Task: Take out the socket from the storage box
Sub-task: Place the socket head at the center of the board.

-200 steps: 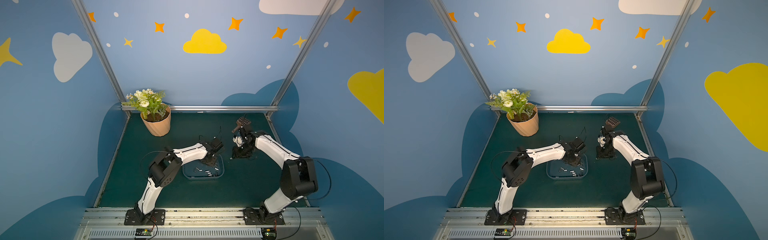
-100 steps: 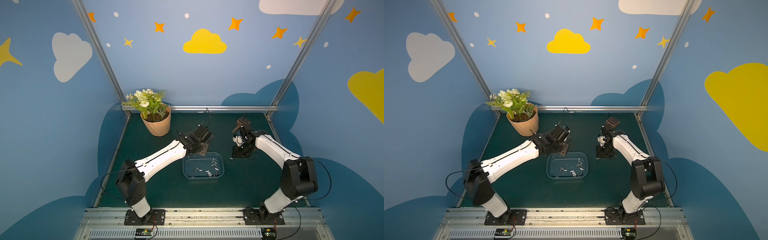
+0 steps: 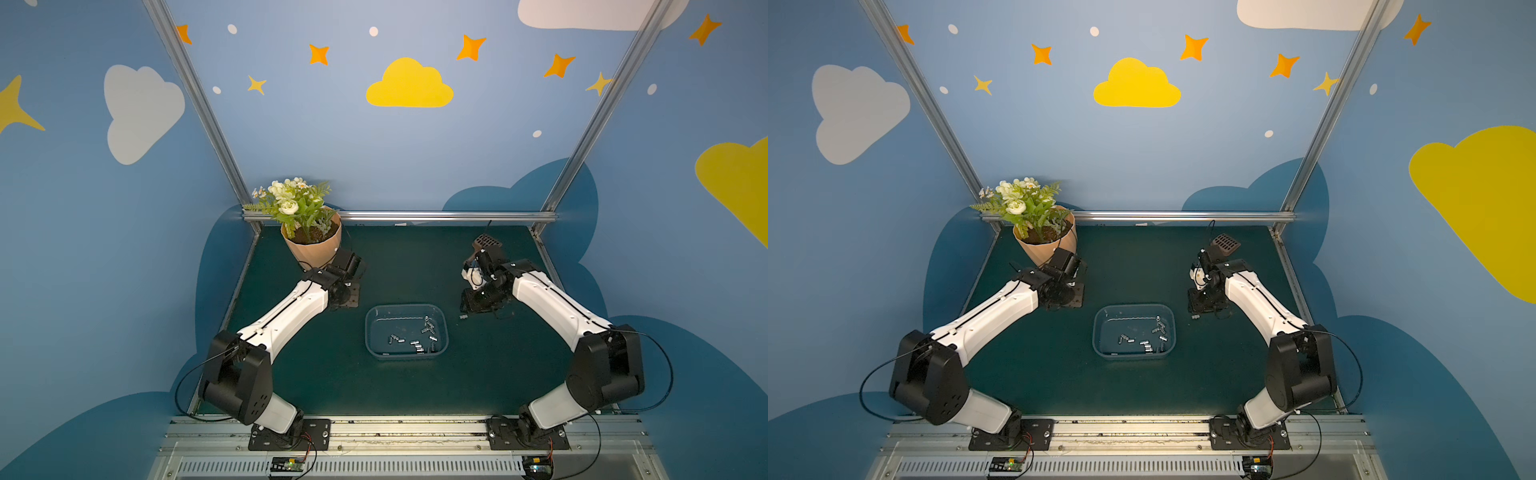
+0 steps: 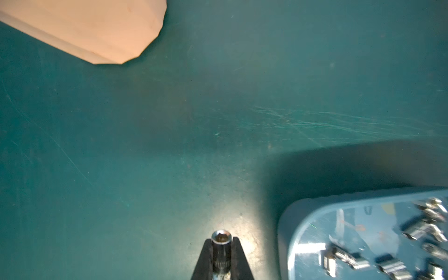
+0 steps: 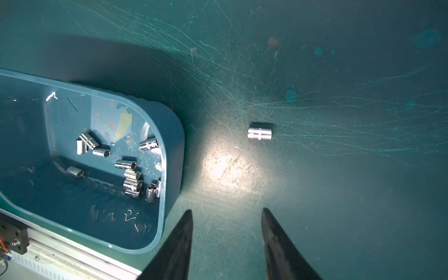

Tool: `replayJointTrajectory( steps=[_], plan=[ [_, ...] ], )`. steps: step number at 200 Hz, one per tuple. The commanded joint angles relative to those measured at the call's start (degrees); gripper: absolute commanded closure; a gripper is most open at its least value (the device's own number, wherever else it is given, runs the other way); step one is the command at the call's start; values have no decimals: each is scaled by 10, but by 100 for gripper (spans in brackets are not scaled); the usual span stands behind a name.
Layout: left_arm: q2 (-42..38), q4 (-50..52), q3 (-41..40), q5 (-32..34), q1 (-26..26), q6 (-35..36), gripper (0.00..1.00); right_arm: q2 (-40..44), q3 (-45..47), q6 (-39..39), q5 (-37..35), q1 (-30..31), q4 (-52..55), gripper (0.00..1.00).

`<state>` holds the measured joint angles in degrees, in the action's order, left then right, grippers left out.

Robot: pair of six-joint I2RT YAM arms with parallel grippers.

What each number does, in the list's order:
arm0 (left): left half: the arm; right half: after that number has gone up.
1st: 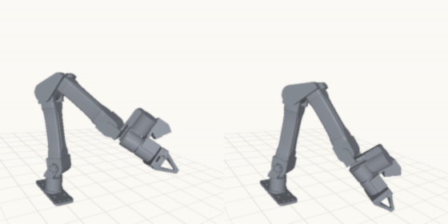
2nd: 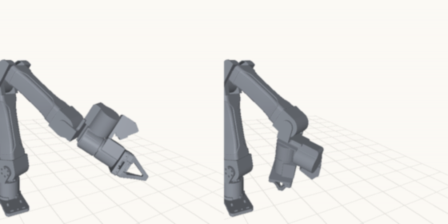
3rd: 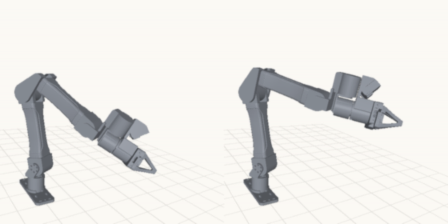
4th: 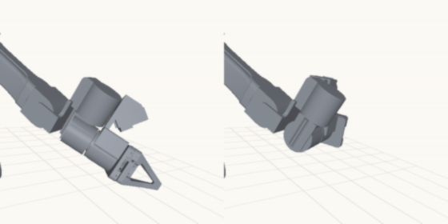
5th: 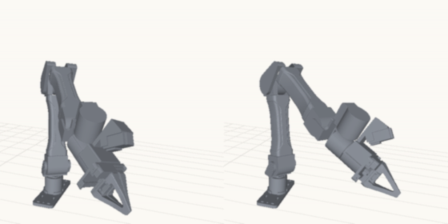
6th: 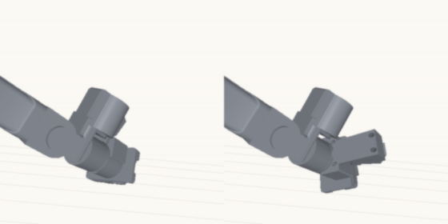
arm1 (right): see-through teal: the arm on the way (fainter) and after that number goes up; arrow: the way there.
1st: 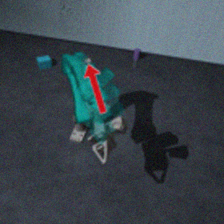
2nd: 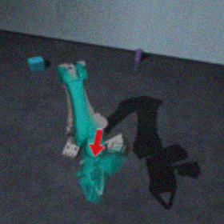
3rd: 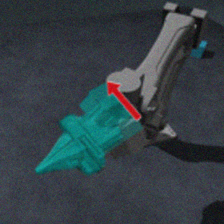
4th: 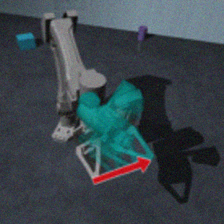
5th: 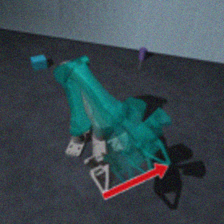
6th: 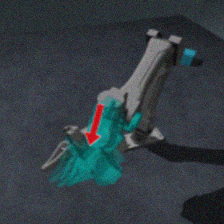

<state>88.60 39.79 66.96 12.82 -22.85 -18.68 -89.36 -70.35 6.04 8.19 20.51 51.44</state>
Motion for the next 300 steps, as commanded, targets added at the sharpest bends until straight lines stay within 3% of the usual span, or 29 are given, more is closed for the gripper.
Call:
replayJointTrajectory(
  steps=[1,54,137,228,300],
  plan=[
    [49,-16,-8,-41,24,12,88,20,-7,7,2,7,15,53],
    [153,-37,14,-58,54,15,90,31,0,10,-3,15,17,53],
    [214,-26,38,-49,66,33,89,43,18,14,-2,16,15,53],
    [197,-25,45,-56,74,32,58,37,12,14,0,18,18,52],
    [124,-11,56,-84,75,37,51,43,-8,-2,-19,26,40,52]
  ],
)
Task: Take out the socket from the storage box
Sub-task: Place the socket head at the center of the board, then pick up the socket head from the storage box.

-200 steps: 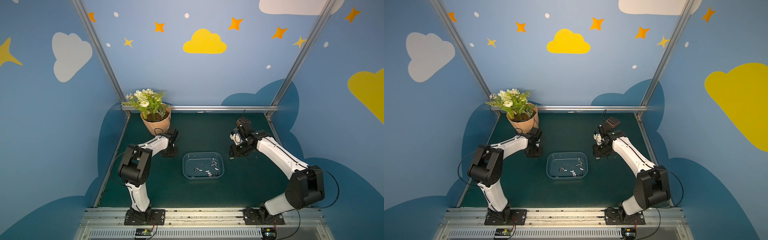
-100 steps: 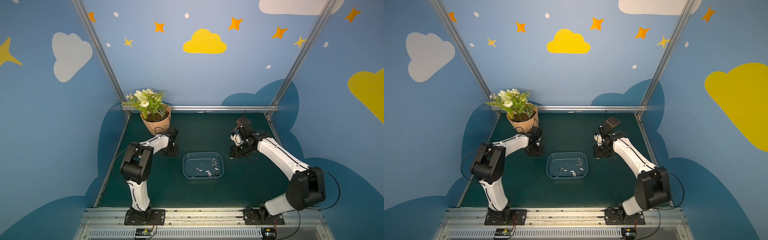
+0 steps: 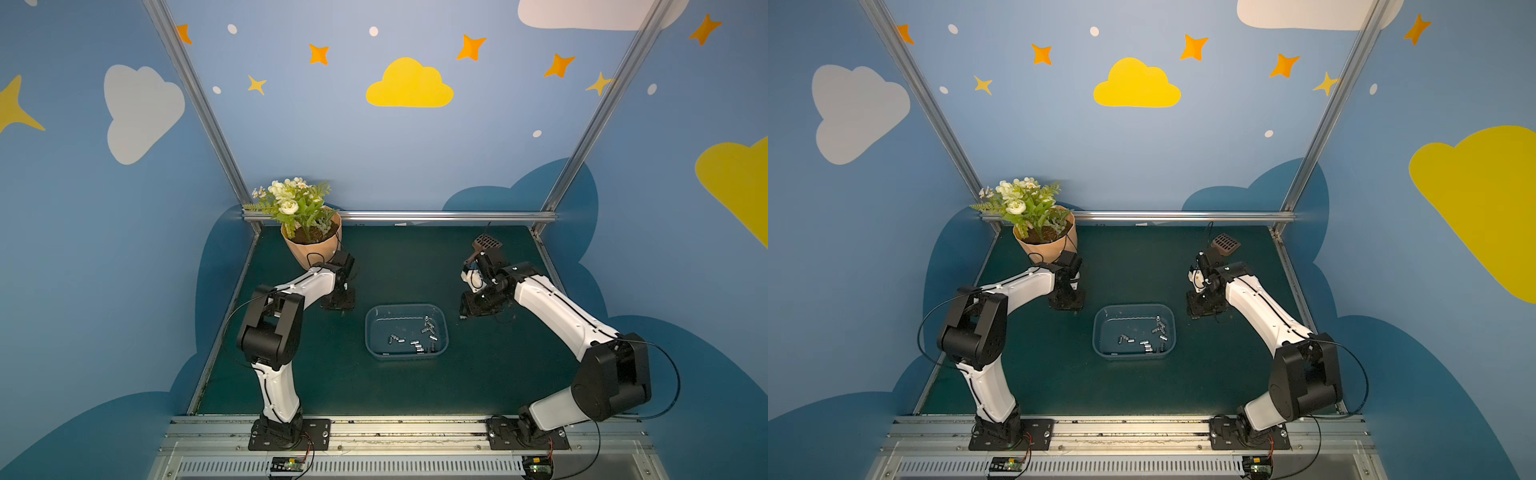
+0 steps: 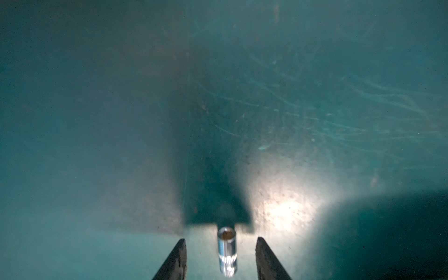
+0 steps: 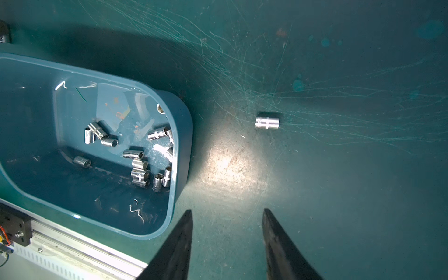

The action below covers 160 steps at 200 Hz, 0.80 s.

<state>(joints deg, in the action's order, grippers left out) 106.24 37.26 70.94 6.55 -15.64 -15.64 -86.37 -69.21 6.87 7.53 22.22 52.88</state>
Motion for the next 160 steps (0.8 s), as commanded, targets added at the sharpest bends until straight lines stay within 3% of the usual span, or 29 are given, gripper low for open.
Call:
replayJointTrajectory(
  steps=[1,60,160],
  plan=[
    [-55,15,17,-22,3,7,51,14,-20,-10,-13,10,26,52],
    [-178,17,-5,-34,3,0,48,-1,-62,-15,-33,73,35,53],
    [-236,-8,-103,-33,3,-35,47,-124,-136,22,-79,186,20,64]
  ],
)
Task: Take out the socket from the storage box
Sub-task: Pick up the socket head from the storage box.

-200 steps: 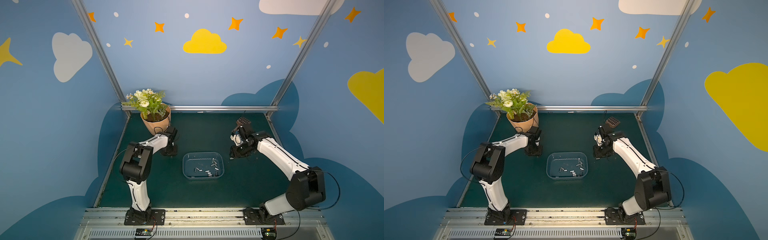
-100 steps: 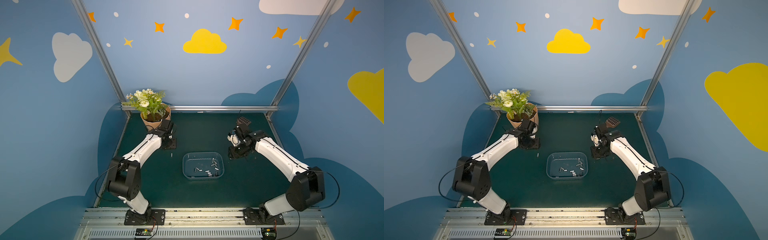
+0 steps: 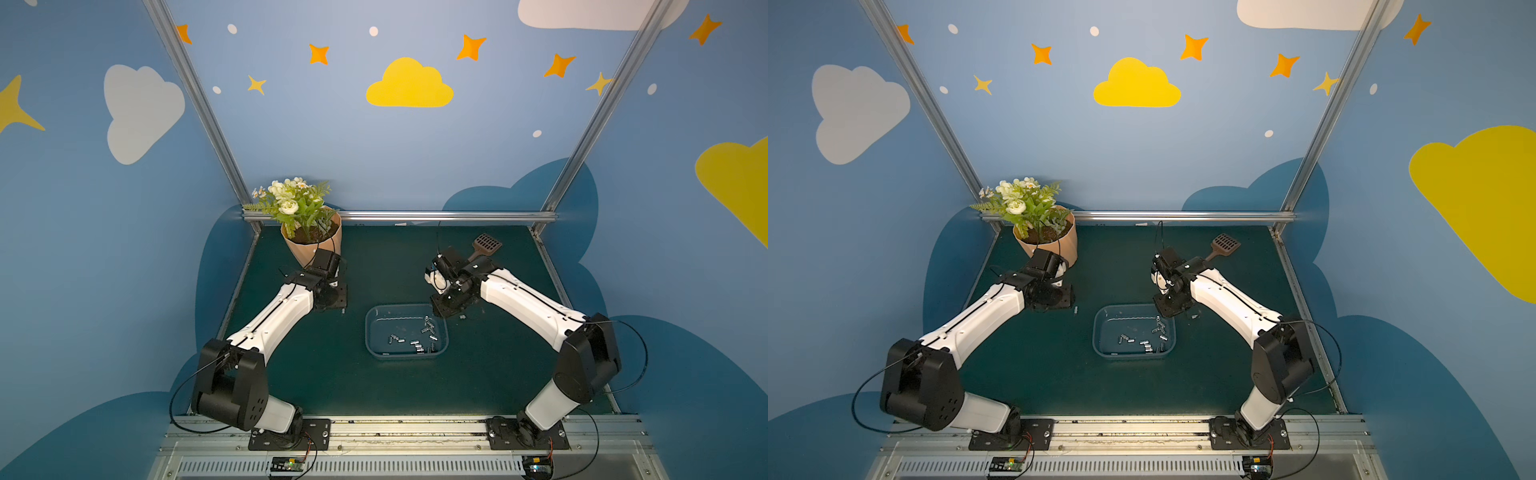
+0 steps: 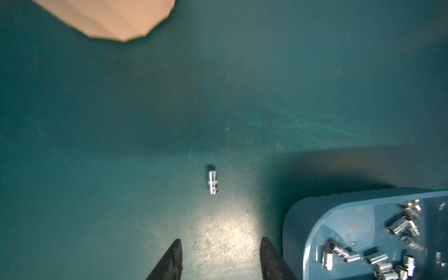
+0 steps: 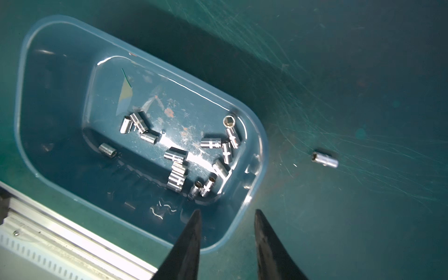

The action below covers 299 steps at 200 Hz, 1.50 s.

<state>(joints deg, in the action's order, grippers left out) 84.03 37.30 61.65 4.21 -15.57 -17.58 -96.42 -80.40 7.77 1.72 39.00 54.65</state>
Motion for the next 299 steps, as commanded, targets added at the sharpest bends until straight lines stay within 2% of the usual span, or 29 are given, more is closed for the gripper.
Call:
replayJointTrajectory(
  steps=[1,136,299],
  plan=[
    [-14,-8,-10,-10,2,-16,47,-25,-24,14,-21,18,2,64],
    [-38,-20,-38,-32,3,-24,46,-194,-92,34,-70,27,-7,65],
    [-50,-24,-62,-58,3,-26,46,-235,-83,55,-98,27,-45,71]
  ],
)
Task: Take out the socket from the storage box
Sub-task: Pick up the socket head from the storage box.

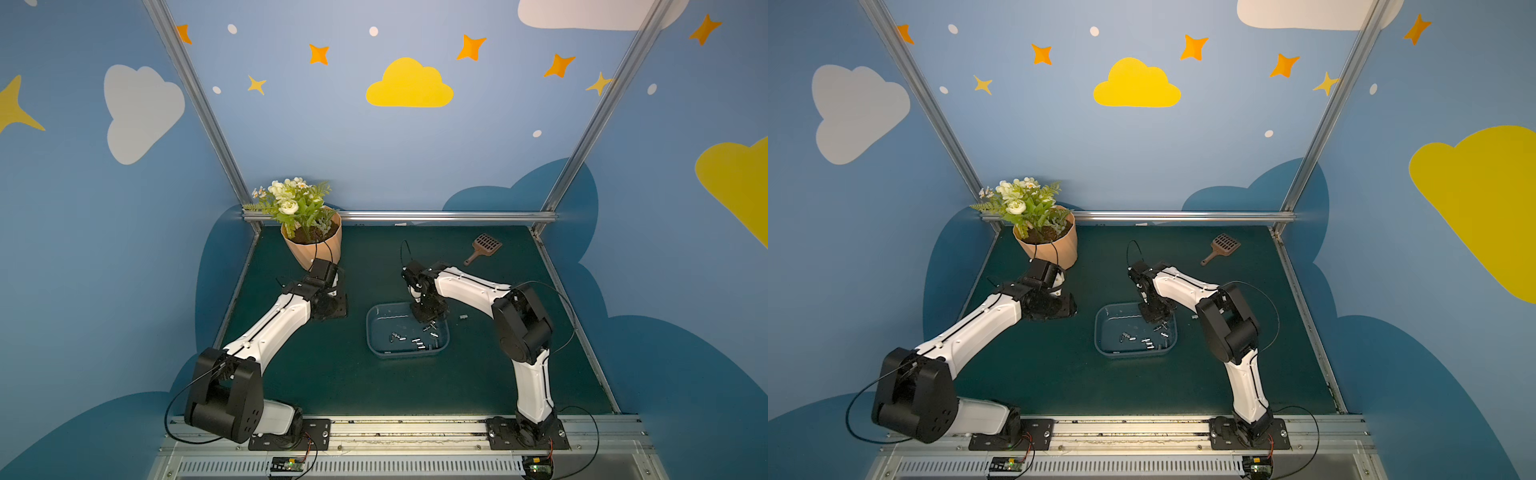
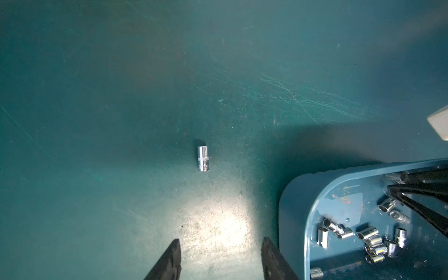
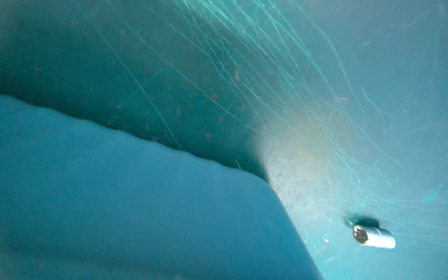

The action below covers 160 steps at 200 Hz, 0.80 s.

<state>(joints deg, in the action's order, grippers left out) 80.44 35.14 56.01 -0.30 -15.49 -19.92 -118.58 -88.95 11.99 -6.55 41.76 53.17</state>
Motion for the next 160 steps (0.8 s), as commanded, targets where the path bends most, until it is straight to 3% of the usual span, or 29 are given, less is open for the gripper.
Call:
replayJointTrajectory(
  steps=[1,74,160],
  plan=[
    [-15,-2,-5,-13,2,-3,46,-13,3,13,-16,0,-30,71],
    [-22,-10,-20,-27,1,-13,46,3,64,32,-28,0,-117,75],
    [-27,-13,-24,-32,1,-17,45,31,80,31,-19,0,-126,86]
  ],
)
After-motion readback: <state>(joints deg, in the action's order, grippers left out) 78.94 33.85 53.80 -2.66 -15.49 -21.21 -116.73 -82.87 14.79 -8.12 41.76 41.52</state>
